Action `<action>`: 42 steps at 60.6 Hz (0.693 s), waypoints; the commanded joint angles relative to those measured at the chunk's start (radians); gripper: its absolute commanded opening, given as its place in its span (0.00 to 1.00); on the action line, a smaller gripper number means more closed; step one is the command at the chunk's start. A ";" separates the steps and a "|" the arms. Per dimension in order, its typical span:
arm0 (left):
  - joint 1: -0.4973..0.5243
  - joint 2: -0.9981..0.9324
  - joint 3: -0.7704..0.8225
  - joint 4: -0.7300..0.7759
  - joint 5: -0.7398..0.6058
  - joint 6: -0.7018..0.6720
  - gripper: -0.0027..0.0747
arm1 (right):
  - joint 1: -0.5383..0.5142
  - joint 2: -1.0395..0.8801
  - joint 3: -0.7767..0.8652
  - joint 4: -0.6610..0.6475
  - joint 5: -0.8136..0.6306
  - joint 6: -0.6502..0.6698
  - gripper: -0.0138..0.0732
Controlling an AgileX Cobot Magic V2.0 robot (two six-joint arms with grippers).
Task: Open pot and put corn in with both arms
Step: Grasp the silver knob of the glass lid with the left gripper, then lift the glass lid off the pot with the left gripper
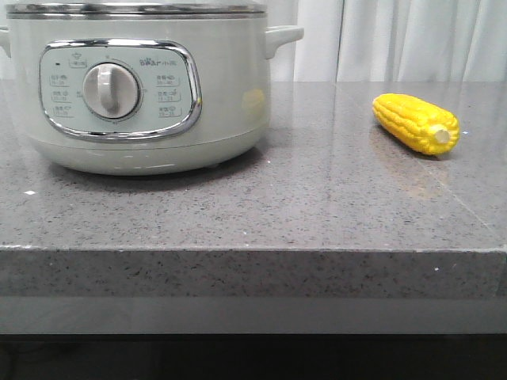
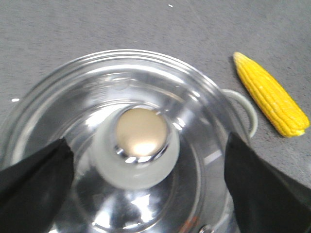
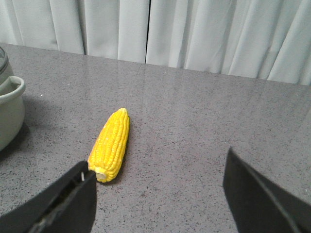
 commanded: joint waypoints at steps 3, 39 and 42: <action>-0.012 0.042 -0.131 -0.024 0.015 -0.003 0.82 | -0.002 0.011 -0.035 0.010 -0.074 0.002 0.80; -0.012 0.137 -0.174 0.000 0.043 -0.003 0.74 | -0.002 0.011 -0.035 0.011 -0.075 0.002 0.80; -0.012 0.137 -0.174 0.000 0.043 -0.003 0.68 | -0.002 0.011 -0.035 0.011 -0.075 0.002 0.80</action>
